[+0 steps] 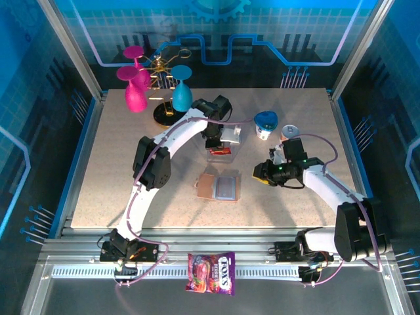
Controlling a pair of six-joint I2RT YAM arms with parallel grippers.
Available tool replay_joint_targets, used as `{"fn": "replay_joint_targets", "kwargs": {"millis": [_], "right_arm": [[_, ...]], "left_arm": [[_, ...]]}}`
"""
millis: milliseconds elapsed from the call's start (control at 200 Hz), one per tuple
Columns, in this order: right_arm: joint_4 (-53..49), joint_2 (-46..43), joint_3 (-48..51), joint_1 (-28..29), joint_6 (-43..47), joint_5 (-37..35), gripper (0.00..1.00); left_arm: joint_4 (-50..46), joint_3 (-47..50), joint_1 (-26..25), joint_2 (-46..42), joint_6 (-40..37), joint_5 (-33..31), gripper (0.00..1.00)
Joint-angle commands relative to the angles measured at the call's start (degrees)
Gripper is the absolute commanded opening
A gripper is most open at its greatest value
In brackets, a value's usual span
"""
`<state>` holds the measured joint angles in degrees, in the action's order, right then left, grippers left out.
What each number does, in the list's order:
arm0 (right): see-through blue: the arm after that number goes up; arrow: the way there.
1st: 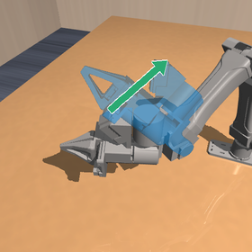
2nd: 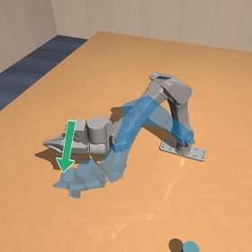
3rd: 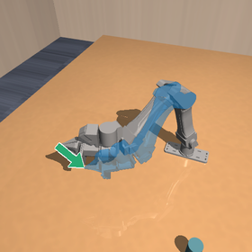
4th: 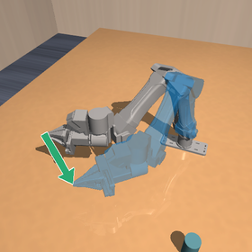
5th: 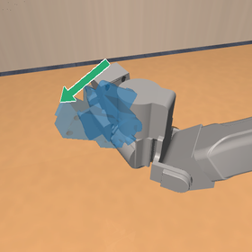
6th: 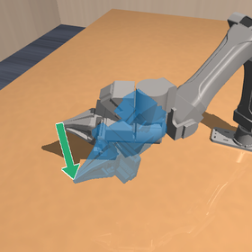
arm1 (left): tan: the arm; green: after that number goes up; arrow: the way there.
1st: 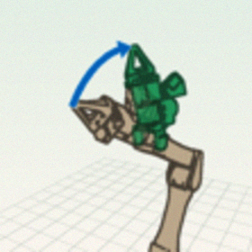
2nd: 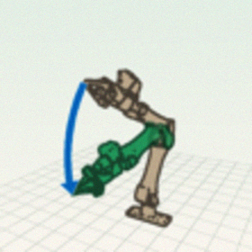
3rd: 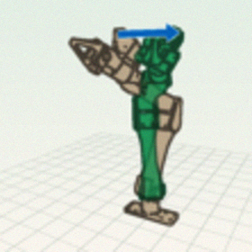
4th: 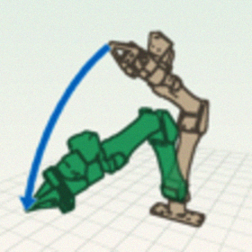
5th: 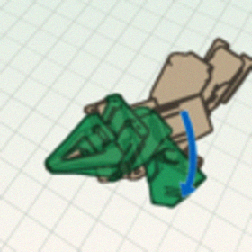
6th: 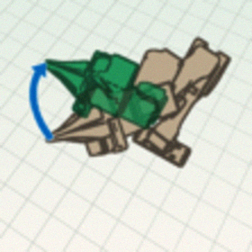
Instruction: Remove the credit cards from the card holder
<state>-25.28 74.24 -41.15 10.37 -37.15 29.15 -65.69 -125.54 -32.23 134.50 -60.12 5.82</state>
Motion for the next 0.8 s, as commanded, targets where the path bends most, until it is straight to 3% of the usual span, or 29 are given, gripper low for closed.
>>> {"fn": "replay_joint_targets", "kwargs": {"millis": [0, 165, 340, 420, 645, 795], "right_arm": [[-0.3, -0.7, 0.9, -1.1, 0.9, 1.3, 0.35], [0.0, -1.0, 1.3, -1.3, 0.8, 1.4, 0.35], [-0.1, -1.5, 1.5, -1.3, 0.8, 1.4, 0.35], [-0.1, -1.6, 1.5, -1.4, 0.7, 1.4, 0.35], [-0.2, -2.0, 1.5, -1.6, 0.6, 1.4, 0.35], [-0.3, -2.3, 1.6, -1.6, 0.6, 1.4, 0.35]], "left_arm": [[-2.0, -1.2, -0.3, 0.5, -0.2, 2.6, 0.00], [-2.7, -1.2, -0.6, 0.5, 0.0, 2.6, 0.04], [-1.3, -1.2, -0.7, 0.3, 0.4, 1.3, 0.29], [0.2, -1.2, -0.7, 0.0, 0.8, 0.5, 0.35], [3.5, -0.4, -0.7, -0.4, 0.9, -1.8, 0.41], [5.4, 0.3, -0.6, -0.5, 1.5, -4.3, 0.39]]}}
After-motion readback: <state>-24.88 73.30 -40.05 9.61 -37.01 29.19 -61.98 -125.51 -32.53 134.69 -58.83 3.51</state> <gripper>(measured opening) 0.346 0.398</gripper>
